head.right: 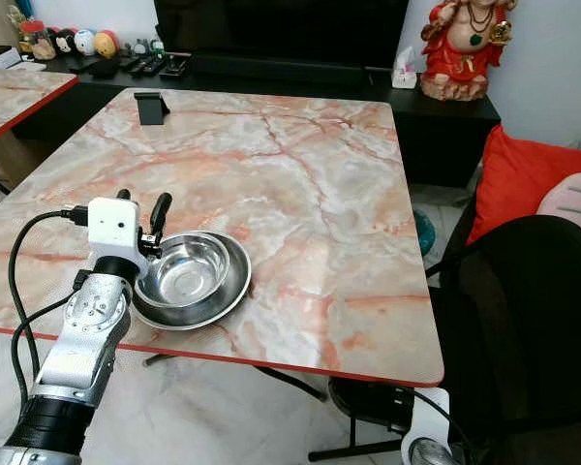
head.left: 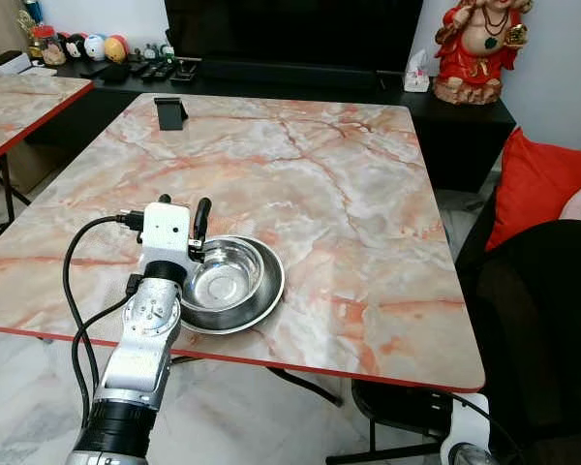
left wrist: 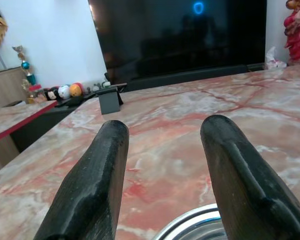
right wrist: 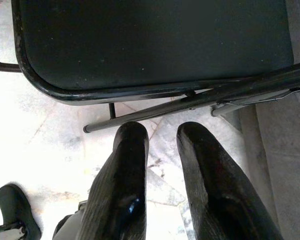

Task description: Setting the table

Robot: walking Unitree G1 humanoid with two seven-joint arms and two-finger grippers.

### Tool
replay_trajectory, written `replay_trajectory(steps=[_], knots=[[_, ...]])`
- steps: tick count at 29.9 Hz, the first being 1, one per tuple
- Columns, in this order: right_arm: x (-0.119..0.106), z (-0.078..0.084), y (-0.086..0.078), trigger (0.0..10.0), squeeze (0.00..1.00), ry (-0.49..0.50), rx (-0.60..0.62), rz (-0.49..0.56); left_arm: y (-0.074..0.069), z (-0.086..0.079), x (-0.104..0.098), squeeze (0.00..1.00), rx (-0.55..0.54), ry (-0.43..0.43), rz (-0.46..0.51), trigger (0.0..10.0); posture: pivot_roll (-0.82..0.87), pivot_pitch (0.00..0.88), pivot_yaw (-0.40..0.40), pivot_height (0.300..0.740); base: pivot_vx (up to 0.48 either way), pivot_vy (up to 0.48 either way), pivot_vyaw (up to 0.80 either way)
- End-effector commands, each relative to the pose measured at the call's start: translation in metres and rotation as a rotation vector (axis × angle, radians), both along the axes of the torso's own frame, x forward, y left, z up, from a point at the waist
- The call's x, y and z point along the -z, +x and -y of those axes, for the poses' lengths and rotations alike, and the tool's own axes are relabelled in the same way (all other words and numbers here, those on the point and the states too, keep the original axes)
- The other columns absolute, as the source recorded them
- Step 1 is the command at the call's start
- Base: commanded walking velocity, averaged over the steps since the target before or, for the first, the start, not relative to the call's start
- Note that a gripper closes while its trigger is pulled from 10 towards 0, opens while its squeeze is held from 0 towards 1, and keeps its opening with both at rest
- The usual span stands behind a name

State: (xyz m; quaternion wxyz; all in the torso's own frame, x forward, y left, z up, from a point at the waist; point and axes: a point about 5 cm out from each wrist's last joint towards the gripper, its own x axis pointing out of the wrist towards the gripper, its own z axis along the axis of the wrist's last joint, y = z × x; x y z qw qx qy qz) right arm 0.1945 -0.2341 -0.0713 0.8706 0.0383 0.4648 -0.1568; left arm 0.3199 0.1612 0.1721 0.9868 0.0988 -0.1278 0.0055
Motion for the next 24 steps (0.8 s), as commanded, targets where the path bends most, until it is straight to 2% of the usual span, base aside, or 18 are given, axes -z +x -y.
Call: replay_trajectory(steps=[1,13,19,24], knots=[[-0.0005,-0.0011,0.0014,10.0,0.0,0.014,0.003,0.005,0.0013,0.0015,-0.0026,0.0,0.005,-0.002,0.01,10.0,-0.02,0.0,-0.008,0.74,0.0,0.292,0.0],[0.0,-0.0005,0.0004,10.0,0.0,0.006,-0.005,-0.003,0.0014,0.0029,-0.004,0.0,0.005,-0.005,0.013,10.0,-0.01,0.0,-0.01,0.74,0.0,0.268,0.0],[0.0003,-0.0013,0.0,10.0,0.0,0.01,-0.028,-0.005,0.0012,0.0038,-0.0045,0.0,0.007,-0.005,0.017,10.0,-0.01,0.0,-0.011,0.74,0.0,-0.097,0.0],[0.0008,-0.0016,-0.0007,10.0,0.0,0.012,-0.025,-0.007,0.0017,0.0039,-0.006,0.0,0.006,-0.007,0.022,10.0,-0.01,0.0,-0.01,0.74,0.0,0.176,0.0]])
